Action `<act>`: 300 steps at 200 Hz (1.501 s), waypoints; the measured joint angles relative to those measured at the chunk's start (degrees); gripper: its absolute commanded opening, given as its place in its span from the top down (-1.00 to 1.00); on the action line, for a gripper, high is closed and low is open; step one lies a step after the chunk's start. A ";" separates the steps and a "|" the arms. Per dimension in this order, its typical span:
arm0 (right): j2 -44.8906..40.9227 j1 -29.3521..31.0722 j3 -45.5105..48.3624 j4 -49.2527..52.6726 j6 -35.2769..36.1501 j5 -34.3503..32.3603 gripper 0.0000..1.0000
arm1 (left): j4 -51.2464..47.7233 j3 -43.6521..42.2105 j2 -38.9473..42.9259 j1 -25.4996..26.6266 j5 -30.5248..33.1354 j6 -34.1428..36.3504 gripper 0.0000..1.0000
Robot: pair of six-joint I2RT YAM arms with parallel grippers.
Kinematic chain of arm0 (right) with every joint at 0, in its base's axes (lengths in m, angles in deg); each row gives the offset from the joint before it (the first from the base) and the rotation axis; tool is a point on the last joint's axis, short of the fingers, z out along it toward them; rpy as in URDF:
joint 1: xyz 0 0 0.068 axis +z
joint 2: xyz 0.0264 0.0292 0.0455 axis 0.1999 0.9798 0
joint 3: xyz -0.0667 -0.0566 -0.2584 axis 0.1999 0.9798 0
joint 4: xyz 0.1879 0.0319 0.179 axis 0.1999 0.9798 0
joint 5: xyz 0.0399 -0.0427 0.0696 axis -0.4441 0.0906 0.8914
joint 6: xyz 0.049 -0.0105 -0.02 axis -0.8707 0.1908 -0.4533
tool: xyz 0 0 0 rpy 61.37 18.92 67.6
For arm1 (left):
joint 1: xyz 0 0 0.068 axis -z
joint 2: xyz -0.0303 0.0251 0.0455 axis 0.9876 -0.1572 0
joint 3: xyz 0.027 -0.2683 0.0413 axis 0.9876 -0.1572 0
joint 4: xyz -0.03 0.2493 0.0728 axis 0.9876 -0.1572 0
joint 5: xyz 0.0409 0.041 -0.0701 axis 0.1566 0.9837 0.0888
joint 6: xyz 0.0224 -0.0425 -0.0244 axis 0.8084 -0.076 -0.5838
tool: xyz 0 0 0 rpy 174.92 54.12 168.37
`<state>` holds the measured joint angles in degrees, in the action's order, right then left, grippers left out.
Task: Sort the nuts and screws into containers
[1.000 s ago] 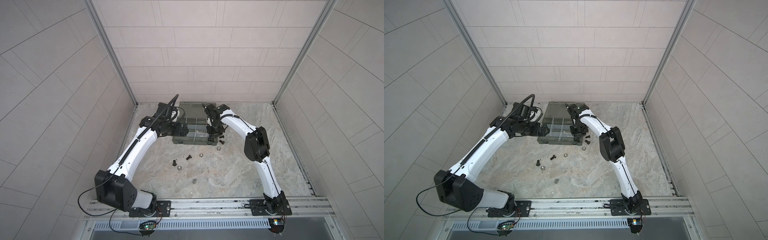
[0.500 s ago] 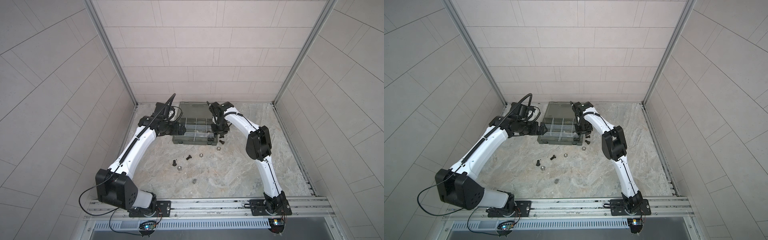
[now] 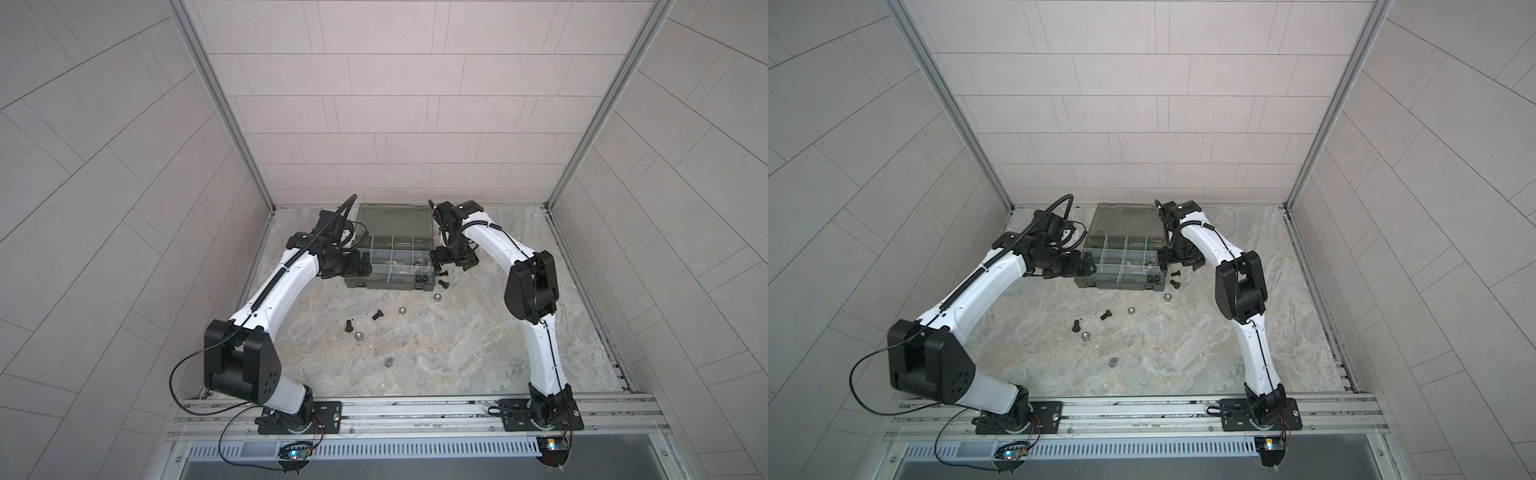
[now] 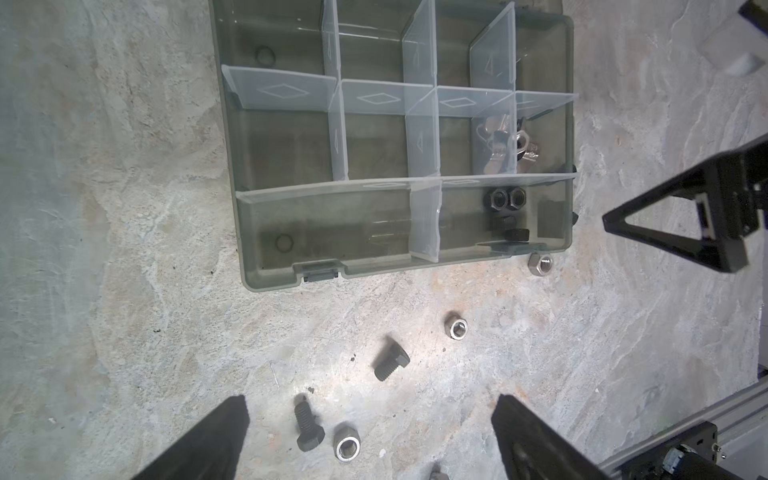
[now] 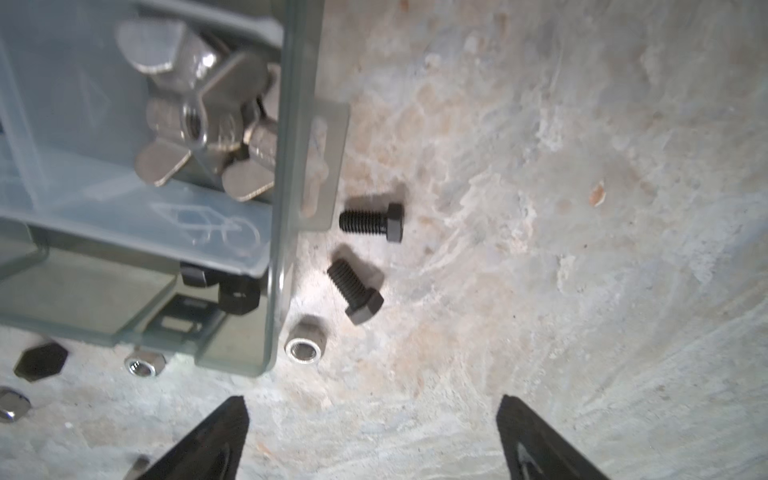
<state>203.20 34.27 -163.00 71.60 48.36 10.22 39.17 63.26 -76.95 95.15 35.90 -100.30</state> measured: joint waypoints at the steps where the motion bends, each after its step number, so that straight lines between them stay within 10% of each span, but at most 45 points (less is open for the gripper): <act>1: -0.13 0.00 0.17 -0.04 -0.02 0.02 -0.99 | 0.00 -0.04 0.00 0.02 0.00 0.04 -0.87; 107: -20.98 0.39 22.69 -4.07 -0.66 4.52 -0.99 | 3.56 -9.55 -4.55 14.67 7.43 0.28 -0.74; 300: -27.32 -4.42 29.40 -3.63 2.36 2.95 -0.99 | 18.27 -18.21 -11.91 20.35 14.93 -4.26 -0.26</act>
<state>175.88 29.86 -133.60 67.97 50.72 13.17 57.44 45.05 -88.87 115.50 50.83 -104.56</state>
